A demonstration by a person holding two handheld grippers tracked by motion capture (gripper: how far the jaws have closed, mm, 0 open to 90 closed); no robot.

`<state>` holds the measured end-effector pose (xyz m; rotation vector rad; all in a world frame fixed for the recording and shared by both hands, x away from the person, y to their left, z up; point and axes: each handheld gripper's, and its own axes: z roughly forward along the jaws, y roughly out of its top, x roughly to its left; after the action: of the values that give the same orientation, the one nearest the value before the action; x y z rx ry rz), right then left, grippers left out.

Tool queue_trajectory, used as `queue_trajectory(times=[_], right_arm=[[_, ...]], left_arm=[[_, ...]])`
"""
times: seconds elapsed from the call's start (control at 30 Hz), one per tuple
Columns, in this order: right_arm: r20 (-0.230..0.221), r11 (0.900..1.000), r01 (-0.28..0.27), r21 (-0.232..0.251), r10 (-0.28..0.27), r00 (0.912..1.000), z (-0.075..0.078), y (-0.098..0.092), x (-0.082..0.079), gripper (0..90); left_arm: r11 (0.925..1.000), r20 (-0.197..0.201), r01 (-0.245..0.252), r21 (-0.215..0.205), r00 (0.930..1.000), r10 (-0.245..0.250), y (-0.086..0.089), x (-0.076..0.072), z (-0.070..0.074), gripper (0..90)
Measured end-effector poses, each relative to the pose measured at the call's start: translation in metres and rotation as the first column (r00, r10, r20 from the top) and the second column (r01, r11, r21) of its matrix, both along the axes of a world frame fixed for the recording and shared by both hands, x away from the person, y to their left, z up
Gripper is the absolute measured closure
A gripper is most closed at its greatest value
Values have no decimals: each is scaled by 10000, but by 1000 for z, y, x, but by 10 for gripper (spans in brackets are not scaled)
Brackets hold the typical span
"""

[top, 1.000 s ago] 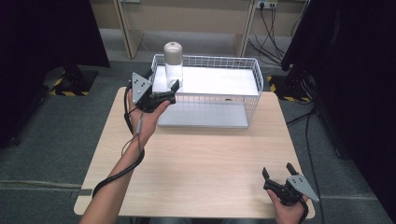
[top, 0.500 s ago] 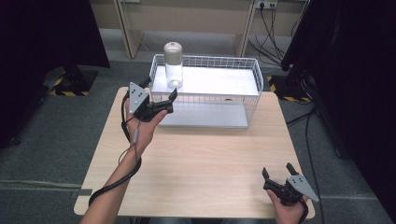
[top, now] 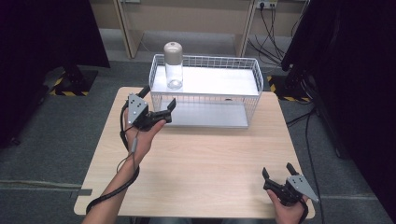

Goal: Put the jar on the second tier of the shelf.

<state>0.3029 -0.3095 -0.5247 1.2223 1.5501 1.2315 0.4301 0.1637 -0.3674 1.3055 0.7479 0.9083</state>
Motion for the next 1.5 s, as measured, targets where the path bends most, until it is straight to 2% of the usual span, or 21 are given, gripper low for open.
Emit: queue_trajectory(times=[0.5,1.13,1.5], right_arm=[[14,10000,15,-3,-15,10000,0,0,0,46],[52,10000,20,-54,-20,10000,0,0,0,46],[57,10000,23,-65,-23,10000,0,0,0,46]], left_arm=[[9999,-63,103,73,9999,-102,6,-16,-16,0],[9998,-570,201,-24,9982,-202,14,-36,-57,1],[9997,-700,232,4,9973,-232,20,-46,-70,1]])
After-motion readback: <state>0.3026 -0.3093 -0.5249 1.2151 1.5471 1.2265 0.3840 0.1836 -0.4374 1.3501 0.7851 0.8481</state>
